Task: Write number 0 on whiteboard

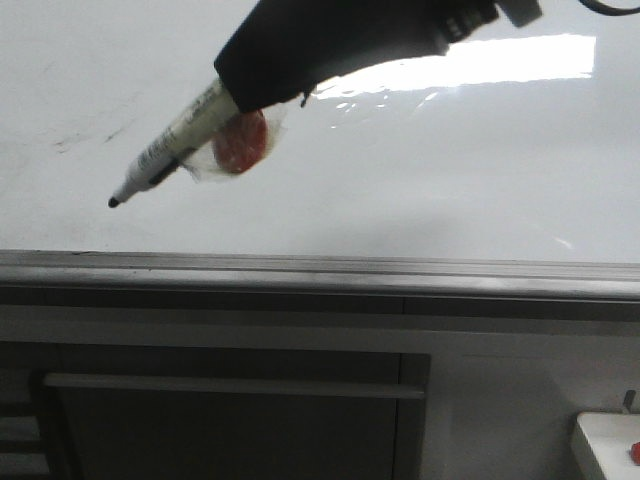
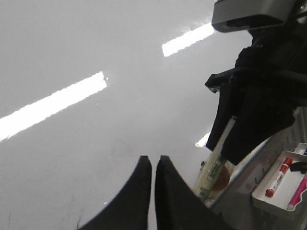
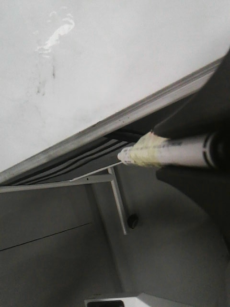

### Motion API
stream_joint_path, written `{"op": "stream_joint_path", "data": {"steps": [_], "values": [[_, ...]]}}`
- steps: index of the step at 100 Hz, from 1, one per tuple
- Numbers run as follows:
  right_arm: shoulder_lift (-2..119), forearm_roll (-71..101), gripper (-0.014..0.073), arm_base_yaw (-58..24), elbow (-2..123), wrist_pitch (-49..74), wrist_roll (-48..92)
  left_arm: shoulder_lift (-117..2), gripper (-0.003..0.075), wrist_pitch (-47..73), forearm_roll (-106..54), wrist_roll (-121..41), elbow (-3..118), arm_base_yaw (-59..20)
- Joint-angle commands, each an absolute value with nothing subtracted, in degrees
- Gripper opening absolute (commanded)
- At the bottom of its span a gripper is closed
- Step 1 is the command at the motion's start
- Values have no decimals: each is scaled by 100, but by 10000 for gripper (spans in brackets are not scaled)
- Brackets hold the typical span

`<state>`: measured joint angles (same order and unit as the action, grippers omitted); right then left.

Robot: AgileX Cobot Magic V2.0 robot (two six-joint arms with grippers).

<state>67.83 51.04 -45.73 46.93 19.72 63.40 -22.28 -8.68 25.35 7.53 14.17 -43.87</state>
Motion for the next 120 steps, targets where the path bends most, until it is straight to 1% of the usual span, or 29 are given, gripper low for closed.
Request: {"op": "stream_joint_path", "data": {"steps": [1,14,25,36,48,61,89,120], "values": [[6711,5394,-78,-4565,5027,1573,6267,-2246,-20,-1073,2258,738,1614,-4144],[6862,5382,-77,-4565,5278,1693,6189,-2246,-20,-918,1990,738,1733,-3518],[7073,5345,-55,-4482,5444,1705,5992,-2246,-20,-954,1990,738,1858,-2911],[7203,5315,-55,-4179,5560,1854,5722,-2246,-20,-943,1990,748,1958,-2412],[7226,5308,-55,-3814,5593,2158,5627,-2246,-20,-955,1990,761,1997,-2082],[7226,5046,-55,-3706,5593,2322,5627,-2246,-20,-944,1990,761,1997,-1967],[7287,4884,-55,-3706,5669,2176,5627,-2246,-20,-944,1990,761,1997,-1967],[7762,4729,-55,-3705,6093,2185,5627,-2246,-20,-944,1990,761,1997,-1967]]}}
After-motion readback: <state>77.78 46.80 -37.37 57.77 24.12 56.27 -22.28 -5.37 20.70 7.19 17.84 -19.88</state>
